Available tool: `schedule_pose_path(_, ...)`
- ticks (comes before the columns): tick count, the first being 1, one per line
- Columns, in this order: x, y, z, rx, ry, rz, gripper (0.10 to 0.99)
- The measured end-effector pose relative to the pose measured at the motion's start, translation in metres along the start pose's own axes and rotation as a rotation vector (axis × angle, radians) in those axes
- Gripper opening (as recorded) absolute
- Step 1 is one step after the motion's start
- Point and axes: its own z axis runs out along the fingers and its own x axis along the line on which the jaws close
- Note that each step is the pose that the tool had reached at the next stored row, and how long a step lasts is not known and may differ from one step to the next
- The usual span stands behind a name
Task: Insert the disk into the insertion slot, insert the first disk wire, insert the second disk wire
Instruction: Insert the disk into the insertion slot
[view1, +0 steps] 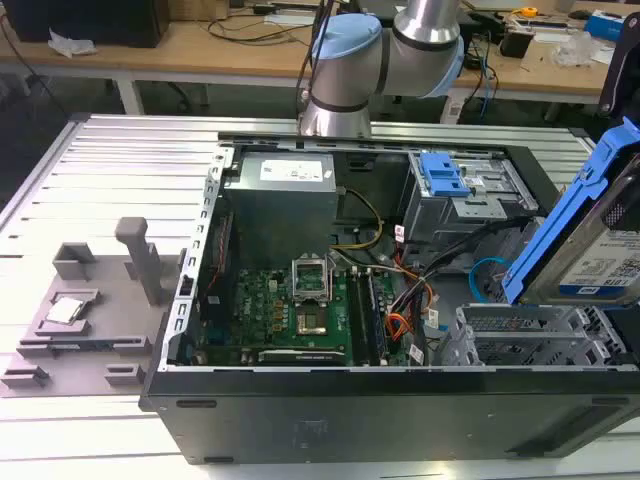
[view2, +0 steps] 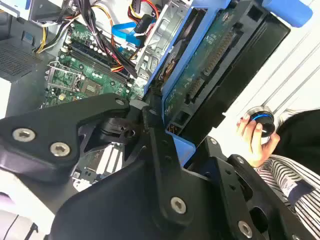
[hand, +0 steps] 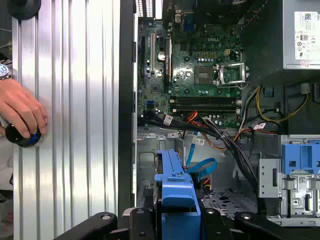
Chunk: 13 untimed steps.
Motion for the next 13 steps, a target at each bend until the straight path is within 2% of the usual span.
schedule_pose_path(13, 0.0, 0.0023, 0.0042, 0.0, -0.0001, 0.0, 0.365)
